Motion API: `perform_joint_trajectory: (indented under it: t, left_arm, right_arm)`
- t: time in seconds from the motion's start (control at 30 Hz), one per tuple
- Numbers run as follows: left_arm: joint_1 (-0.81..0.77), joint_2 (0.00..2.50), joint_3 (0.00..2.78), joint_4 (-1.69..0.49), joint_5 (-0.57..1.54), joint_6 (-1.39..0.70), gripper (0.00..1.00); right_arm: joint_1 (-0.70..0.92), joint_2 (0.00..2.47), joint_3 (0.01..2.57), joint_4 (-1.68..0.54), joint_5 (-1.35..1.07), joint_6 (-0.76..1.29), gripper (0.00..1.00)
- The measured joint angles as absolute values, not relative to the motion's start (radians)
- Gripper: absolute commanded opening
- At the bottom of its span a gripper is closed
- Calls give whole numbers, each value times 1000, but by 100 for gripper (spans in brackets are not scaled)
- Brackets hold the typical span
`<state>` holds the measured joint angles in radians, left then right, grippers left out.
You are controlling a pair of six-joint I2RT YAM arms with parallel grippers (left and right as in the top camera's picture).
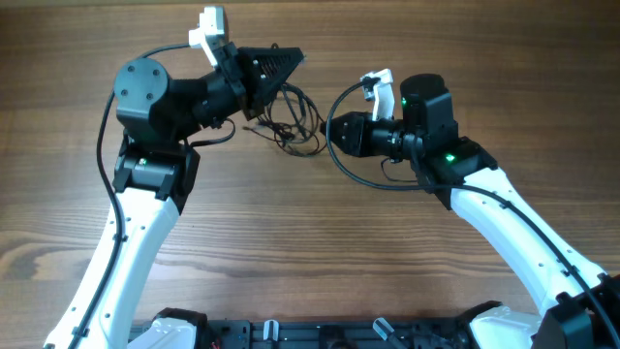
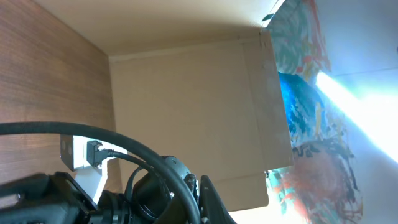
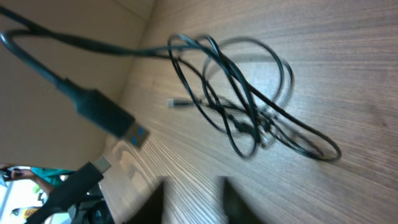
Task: Untangle cables
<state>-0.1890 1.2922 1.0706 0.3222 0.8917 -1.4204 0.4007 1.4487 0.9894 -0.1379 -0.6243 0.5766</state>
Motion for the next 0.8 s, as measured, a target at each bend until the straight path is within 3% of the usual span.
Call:
perform_joint_trajectory:
  t: [0.13,0.3,0.43,0.53,0.8]
  left_arm:
    - [-195,1292,1071,322,899,-1428,4]
    - [-223,1292,1071,345,907,-1428,4]
    - [-223,1292,1071,345,911,-1428,4]
    - [-223,1292,1071,340,926,-1428,4]
    - [-223,1292,1074,268,933,-1384,4]
  right_arm:
    - [403,1449,990,-189,-585,578,65]
    - [416,1503,990,-194,-548,582,54]
    - [458,1556,989,-155,-522,625,21]
    - [462,1558,989,-131,-473,650,4]
    - [462,1560,988,-40,-494,657,4]
